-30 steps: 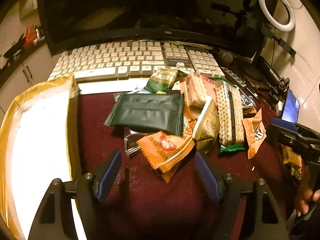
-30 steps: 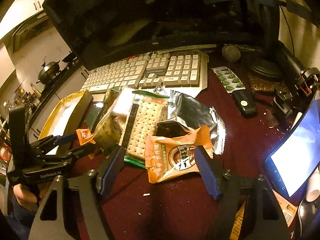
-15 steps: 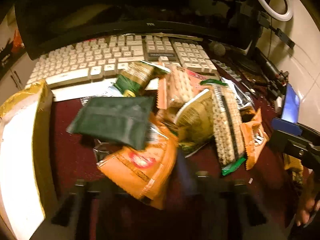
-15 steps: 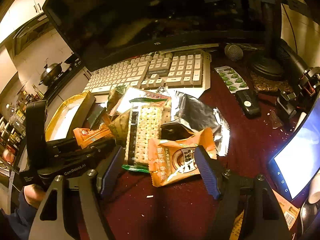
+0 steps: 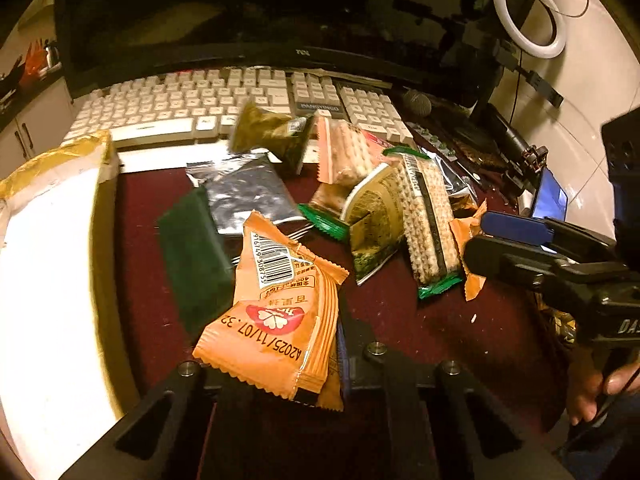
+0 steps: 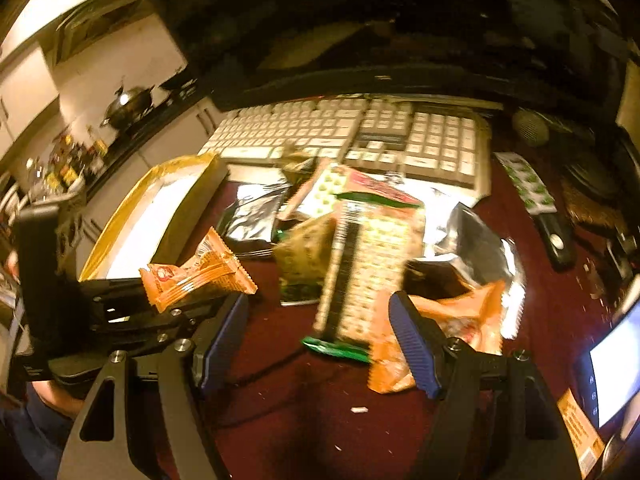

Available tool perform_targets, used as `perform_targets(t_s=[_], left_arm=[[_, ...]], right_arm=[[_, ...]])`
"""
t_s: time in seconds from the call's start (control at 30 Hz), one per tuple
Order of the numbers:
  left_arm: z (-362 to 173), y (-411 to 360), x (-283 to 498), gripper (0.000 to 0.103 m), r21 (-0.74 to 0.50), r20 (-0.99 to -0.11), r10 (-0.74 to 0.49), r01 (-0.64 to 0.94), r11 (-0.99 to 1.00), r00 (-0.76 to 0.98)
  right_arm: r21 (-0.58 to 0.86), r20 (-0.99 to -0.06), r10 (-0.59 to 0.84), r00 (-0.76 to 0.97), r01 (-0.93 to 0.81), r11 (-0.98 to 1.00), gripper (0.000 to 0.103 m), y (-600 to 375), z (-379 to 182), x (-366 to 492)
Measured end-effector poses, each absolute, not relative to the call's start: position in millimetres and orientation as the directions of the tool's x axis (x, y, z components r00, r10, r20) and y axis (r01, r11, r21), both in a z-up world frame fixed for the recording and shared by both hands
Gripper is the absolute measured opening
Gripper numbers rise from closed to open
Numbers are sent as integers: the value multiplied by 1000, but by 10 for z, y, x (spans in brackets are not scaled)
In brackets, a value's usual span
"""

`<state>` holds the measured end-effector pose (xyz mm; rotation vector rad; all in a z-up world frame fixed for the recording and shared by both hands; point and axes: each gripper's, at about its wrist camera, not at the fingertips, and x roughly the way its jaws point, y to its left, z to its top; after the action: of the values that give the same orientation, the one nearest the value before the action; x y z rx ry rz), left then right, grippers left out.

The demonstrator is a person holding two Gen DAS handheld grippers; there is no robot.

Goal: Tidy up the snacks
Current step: 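Grasp orange snack packet with left tool while right tool grasps green garlic-pea bag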

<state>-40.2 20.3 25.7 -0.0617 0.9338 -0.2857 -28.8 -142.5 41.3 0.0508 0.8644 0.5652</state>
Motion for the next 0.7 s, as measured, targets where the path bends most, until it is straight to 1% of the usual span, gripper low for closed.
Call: perform_targets(t_s=[0.13,0.27,0.3,0.53,0.7], left_arm=[[301,270,-480,13,-178,-774,-276,222,959,570],[342,354,-540,13,-195,-760,-289,219,956,583],[352,372,-549,13,-201,-756,-292,218,955,586],[409,452,-573,13,-212,-737,-297,209,955,607],[425,510,-590,13,-215,-729,-293,200,956,619]], right_arm=[[198,-715,470,518,-495,846,72,-1205,446,-252],[135,-741,433,513,-518,845,69,-1012,409,-146],[110,-747,416,518,-522,846,67,-958,393,-117],[-74,-741,311,595,-534,842,67,-750,410,-65],[-231,-735,249,630,-579,782,67,-567,361,-117]])
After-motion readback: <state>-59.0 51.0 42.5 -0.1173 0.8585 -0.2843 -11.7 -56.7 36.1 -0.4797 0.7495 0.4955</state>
